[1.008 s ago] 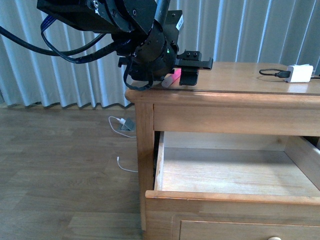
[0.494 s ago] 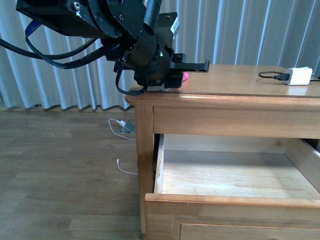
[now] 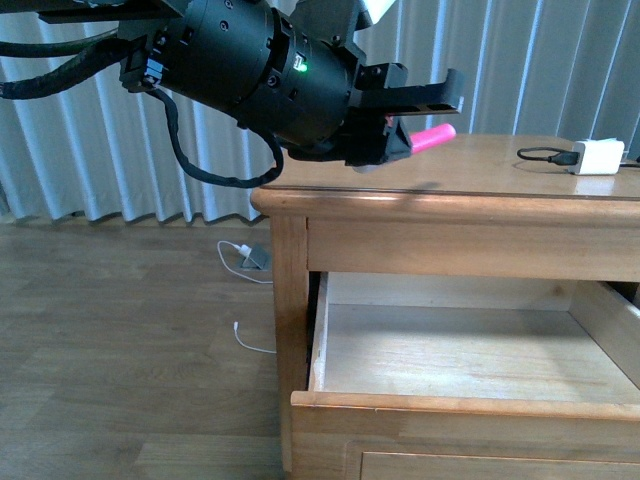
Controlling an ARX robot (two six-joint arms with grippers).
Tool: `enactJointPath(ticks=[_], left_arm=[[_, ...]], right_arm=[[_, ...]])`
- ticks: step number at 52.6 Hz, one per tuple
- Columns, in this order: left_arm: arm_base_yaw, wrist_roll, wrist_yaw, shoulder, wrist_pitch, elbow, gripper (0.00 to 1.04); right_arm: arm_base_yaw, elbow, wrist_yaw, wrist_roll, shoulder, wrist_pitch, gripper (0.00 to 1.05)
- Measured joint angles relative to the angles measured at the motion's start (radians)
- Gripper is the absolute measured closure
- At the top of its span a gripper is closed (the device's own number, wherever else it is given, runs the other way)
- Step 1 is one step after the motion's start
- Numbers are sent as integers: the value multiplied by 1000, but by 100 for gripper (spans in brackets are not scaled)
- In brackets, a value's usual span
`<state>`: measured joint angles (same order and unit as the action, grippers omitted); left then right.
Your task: Place pink marker in drawer with both arms
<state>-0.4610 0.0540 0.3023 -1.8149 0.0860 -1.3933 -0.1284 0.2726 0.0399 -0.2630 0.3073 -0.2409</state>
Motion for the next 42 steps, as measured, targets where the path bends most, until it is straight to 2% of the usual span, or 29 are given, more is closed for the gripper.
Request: enactJointPath(ticks=[14, 27, 42], left_arm=[[-62, 84, 21, 17, 25, 129, 90], [-107, 93, -71, -95, 71, 128, 90], [-143, 37, -118, -266, 100, 52, 90]], right_arm=[[0, 0, 0, 0, 0, 0, 8], [0, 0, 0, 0, 0, 0, 8], [0, 0, 0, 0, 0, 0, 8]])
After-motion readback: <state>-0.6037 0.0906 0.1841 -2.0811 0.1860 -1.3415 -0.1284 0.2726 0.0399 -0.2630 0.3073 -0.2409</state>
